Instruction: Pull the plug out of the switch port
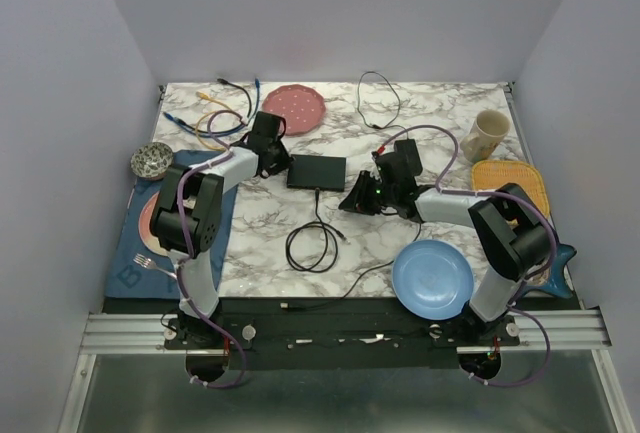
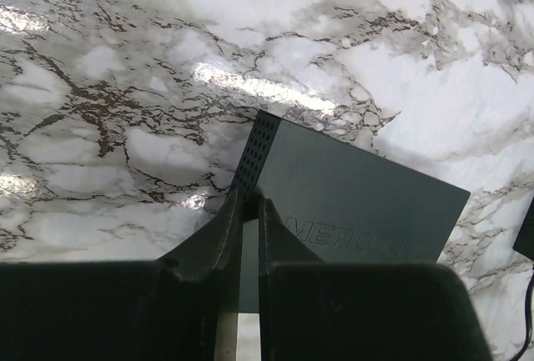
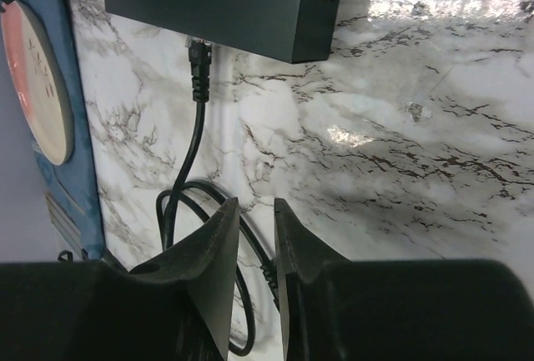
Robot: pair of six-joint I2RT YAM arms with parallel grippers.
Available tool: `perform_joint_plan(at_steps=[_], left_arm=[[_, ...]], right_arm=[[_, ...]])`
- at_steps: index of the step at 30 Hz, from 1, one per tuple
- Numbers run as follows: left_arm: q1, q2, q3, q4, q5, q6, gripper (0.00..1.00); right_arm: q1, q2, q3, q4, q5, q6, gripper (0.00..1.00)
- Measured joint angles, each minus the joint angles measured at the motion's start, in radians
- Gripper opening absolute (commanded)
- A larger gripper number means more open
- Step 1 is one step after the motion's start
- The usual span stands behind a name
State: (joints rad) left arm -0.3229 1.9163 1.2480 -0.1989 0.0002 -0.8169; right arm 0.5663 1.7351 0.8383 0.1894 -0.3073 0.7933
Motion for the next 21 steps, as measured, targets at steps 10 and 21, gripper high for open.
perform_joint_plan(at_steps=[10, 21], left_arm=[[-0.011, -0.079, -0.166, 0.159, 0.022, -0.052, 0.06], [-0.079, -0.153, -0.279, 0.215, 0.037, -0.094, 0.05]], right_arm=[[0.0, 0.01, 0.011, -0.017, 0.052, -0.001, 0.3], [-0.031, 0.026, 0.042, -0.061, 0.104, -0.02, 0.36]])
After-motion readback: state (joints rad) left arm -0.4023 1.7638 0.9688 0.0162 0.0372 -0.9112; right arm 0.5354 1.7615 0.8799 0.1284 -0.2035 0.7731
